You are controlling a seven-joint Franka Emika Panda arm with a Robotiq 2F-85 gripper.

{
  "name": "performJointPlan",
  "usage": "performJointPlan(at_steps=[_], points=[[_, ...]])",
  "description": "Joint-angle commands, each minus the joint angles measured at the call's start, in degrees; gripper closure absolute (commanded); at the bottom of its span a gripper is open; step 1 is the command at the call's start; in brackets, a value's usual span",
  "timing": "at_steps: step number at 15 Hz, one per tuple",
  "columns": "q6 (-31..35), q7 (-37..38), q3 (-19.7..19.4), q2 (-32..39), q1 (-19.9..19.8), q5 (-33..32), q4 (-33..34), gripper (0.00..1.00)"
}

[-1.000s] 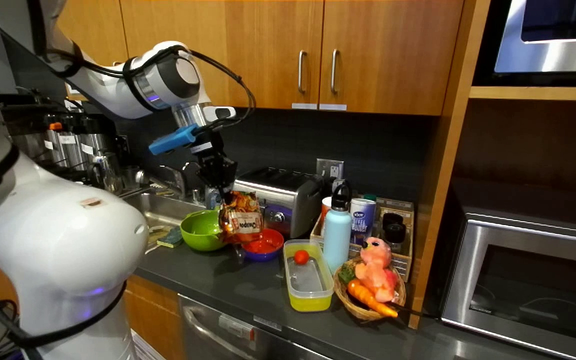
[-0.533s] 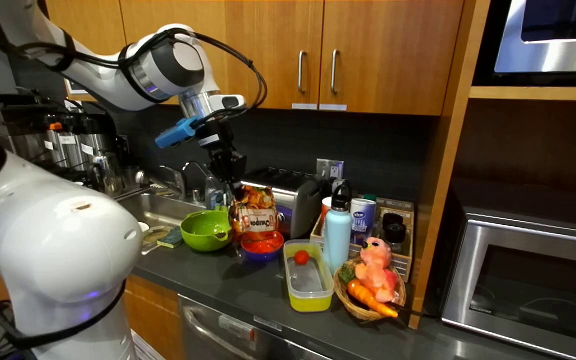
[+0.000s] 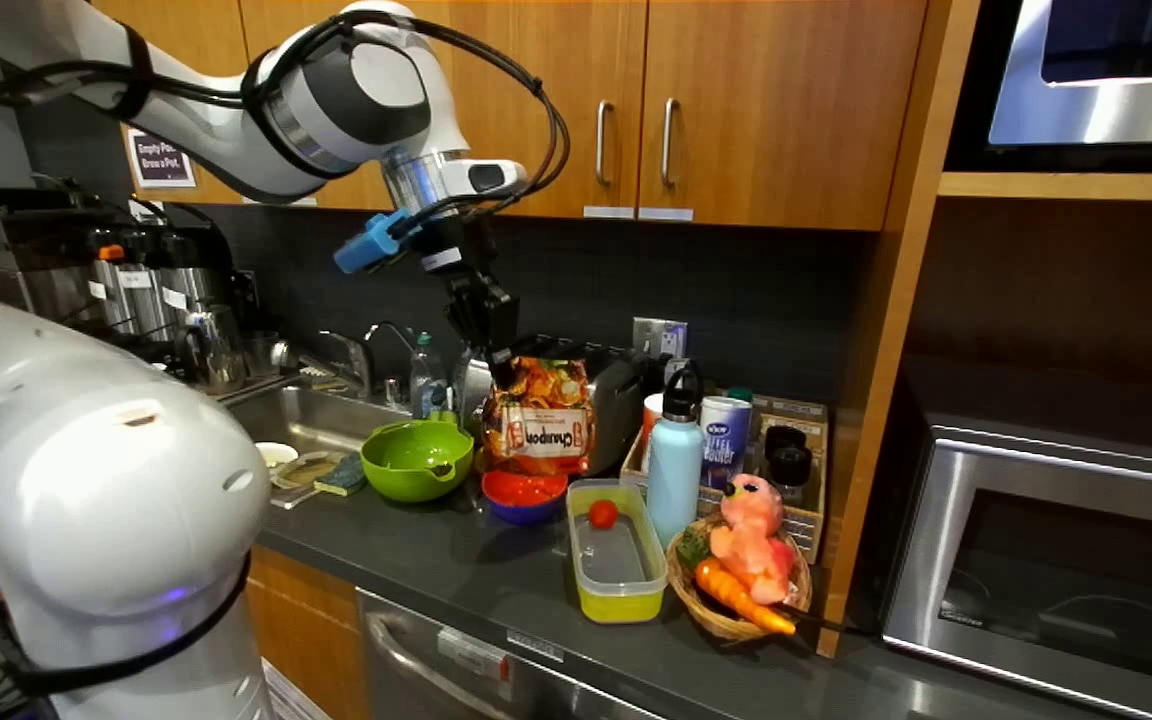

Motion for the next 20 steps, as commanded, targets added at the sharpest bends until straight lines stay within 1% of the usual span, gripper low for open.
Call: performJointPlan(at_steps=[1,3,4,5,9,12,16,17,20], points=[[-0.86,-0.40,-1.40,-1.64,-2.16,1.75,0.08,1.00],[-1.01,-0.95,-1.71,-1.10,-2.56,1.72,0.07,1.00],[-1.13,-0.88,-1.68,-0.83,-2.78,1.65,0.03,0.89],[-1.34,-0.71,-1.59,-0.76,-2.96,1.59,-0.02,0.73],[-1.42,-0.63,-1.48,-0.88,-2.89,1.68,-0.04,0.49],[-1.57,-0.60,-1.23,-0.88,-2.76,1.64,-0.04,0.27],[-1.82,-0.55,-0.92,-0.95,-2.60,1.59,-0.04,0.01],[-1.85,-0.52,-0.78,-0.93,-2.53,1.58,-0.04,0.00],[-1.98,-0.38,-0.22,-0.87,-2.28,1.60,-0.04,0.00]])
